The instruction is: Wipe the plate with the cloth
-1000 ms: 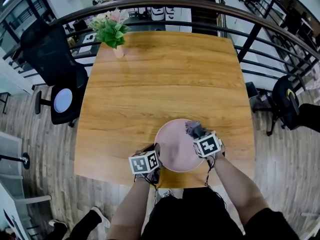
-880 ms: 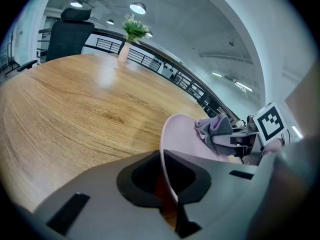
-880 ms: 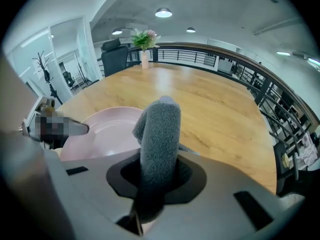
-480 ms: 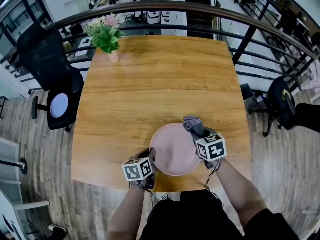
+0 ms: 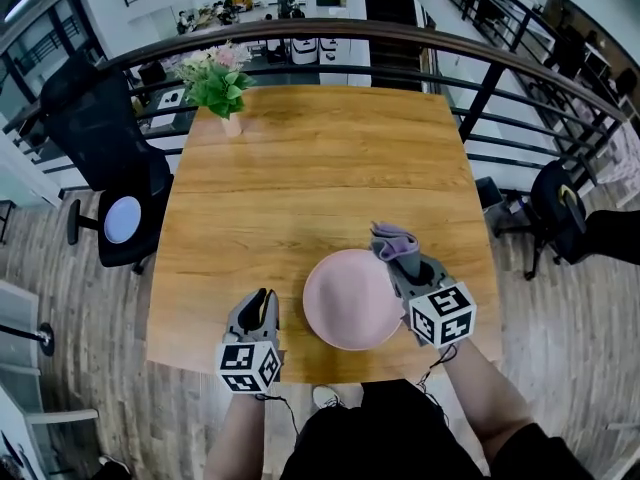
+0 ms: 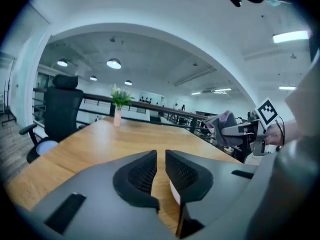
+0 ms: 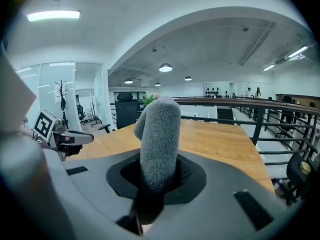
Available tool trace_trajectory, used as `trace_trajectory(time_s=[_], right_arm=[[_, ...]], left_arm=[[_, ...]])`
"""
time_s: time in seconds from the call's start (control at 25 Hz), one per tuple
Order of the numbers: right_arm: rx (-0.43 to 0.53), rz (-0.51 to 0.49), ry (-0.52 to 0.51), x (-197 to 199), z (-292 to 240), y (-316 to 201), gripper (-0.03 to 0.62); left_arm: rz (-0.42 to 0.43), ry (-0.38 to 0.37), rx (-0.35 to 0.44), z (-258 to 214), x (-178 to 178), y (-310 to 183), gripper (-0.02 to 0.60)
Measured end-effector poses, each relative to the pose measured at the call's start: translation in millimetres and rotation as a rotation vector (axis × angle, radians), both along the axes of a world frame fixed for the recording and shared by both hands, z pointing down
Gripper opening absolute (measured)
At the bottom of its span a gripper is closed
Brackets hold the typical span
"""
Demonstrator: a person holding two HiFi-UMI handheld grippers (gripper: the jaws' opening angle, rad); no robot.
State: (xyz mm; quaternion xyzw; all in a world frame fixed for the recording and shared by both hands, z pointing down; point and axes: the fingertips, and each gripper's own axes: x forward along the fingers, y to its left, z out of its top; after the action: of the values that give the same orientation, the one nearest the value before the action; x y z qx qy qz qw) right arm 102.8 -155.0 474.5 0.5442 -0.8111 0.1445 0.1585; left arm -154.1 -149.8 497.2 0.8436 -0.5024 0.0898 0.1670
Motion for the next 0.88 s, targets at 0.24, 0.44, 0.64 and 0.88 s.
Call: trace_trajectory(time_s=[0.24, 0.44, 0.64, 0.88], right_arm=[[0.080, -0.005, -0.029, -19.8, -47.3, 29.8, 0.073], [0.140, -0.008, -0.054, -36.8, -77.6, 62.8, 0.072], [0.181, -0.005, -0.048, -40.4, -99.2, 103.2, 0.072], [0.189, -0.002, -0.053, -29.4, -104.4, 140.7, 0.072]], left_arm=[[-0.004, 0.001, 0.215, -97.2, -14.0, 23.2, 0.037], [0.017, 0.021, 0.297, -144.4, -19.3, 54.1, 0.035], [0.048, -0.006, 0.317, -159.9, -18.8, 91.7, 0.028], [0.059, -0.066, 0.331, -156.1, -12.1, 130.8, 0.025]])
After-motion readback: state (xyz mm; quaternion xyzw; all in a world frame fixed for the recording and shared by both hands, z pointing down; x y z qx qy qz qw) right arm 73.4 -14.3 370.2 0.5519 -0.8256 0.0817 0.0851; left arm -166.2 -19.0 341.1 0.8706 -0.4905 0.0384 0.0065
